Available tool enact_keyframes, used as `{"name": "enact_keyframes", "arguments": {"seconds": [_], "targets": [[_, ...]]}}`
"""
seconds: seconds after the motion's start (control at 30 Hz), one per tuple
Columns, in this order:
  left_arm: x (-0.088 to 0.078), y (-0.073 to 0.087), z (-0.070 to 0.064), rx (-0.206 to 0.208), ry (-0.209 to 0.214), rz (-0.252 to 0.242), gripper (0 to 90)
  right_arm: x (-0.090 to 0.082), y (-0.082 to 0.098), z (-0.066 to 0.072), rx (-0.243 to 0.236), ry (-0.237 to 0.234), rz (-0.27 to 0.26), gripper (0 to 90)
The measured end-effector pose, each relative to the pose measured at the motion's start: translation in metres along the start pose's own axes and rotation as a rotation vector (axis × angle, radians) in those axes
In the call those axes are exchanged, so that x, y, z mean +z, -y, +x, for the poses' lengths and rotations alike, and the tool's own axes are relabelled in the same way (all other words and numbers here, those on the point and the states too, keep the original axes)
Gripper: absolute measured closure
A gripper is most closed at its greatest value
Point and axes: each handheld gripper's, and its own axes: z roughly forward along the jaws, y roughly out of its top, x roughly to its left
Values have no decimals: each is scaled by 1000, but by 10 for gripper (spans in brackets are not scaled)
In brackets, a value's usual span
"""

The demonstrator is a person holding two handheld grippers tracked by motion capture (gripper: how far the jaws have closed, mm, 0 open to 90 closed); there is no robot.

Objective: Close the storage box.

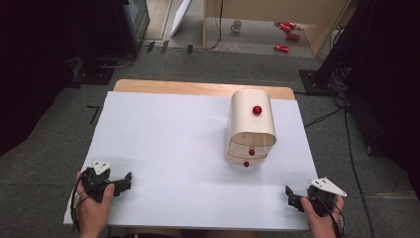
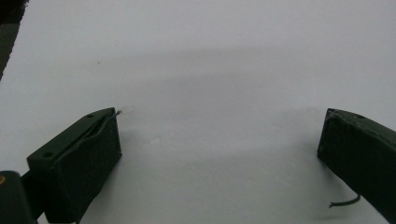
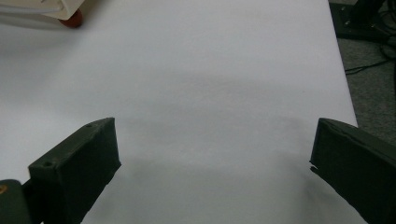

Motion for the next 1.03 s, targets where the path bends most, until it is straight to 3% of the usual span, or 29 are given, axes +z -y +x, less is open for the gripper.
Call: {"name": "enact_keyframes", "arguments": {"seconds": [0.27,1.03], "targets": [[0,0,0,0,0,0,0,6,2,1,-14,6,44,0],[0,0,0,0,0,0,0,7,3,1,-16,7,42,0]]}}
